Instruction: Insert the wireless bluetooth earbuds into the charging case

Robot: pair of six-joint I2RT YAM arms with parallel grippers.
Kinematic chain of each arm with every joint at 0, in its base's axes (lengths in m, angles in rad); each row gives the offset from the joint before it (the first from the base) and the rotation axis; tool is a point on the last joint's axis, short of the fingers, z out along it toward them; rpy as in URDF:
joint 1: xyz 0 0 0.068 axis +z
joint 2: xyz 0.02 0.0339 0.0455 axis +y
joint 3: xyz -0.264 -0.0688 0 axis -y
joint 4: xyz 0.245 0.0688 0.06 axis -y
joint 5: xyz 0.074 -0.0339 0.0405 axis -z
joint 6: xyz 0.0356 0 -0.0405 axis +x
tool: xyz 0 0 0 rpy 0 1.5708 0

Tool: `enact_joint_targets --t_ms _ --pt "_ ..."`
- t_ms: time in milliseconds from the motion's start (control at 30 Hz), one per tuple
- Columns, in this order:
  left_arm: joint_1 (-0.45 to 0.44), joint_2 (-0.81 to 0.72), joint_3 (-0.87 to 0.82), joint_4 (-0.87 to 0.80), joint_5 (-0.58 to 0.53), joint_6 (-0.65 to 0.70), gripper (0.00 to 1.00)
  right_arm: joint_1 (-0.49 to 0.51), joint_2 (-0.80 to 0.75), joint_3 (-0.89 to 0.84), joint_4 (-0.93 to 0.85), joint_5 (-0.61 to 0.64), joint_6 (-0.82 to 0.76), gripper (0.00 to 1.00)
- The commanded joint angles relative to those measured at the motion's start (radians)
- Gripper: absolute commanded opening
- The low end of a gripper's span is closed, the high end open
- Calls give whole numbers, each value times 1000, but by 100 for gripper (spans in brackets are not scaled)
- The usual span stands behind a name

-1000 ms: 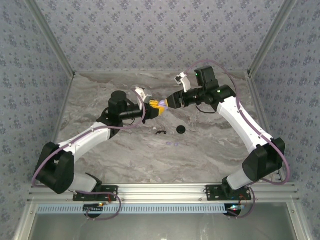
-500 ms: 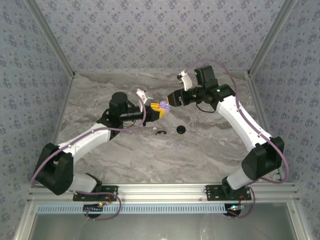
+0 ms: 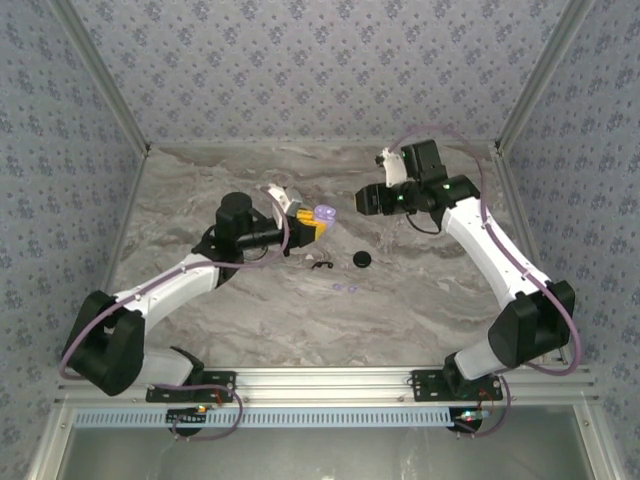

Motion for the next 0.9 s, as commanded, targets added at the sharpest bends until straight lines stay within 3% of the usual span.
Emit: enact_joint_targets --t_ms 0,367,867 --pt "3 -50 -16 63 -27 -28 11 14 -37 -83 -59 45 36 58" --pt "-16 -131 -112 55 -96 -59 10 106 -77 -341 -35 43 22 49" --pt "-21 -187 -136 2 -123 -50 11 228 24 -467 54 27 26 21"
